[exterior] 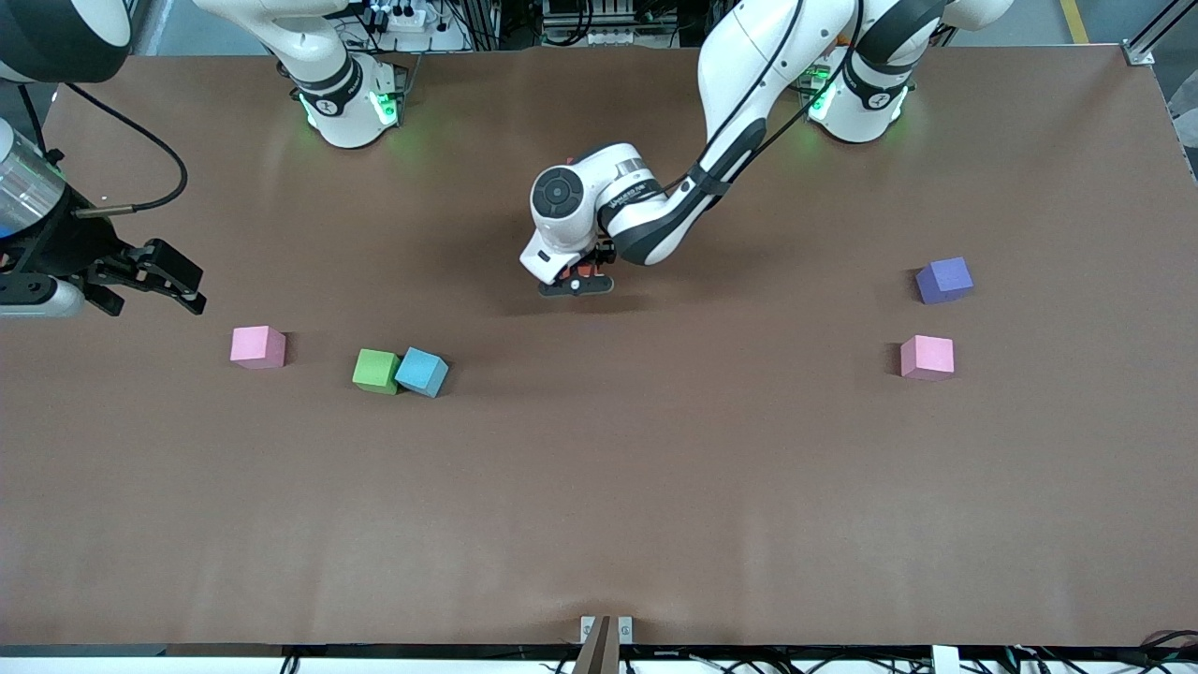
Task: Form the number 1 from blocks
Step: 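Place the orange cube below the green cube with the left gripper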
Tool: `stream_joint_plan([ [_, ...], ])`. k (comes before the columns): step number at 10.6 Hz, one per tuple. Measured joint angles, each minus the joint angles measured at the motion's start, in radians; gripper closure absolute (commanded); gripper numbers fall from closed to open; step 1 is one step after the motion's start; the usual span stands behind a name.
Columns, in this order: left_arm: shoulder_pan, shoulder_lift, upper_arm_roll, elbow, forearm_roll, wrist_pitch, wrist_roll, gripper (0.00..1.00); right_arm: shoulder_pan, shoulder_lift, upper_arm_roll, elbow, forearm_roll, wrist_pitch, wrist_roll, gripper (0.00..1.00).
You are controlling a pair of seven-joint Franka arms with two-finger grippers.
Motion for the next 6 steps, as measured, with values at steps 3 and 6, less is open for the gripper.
stream_joint_plan([
  [3,-0.016,0.0,0.001,0.003,0.0,-0.026,0.0,1.0,0.0,0.004,-0.003,0.0,0.0,-0.002,-0.004,0.0],
  [6,-0.032,0.0,0.001,0.005,0.0,-0.043,0.0,1.0,0.0,0.007,-0.003,0.0,0.0,-0.002,-0.006,0.0],
])
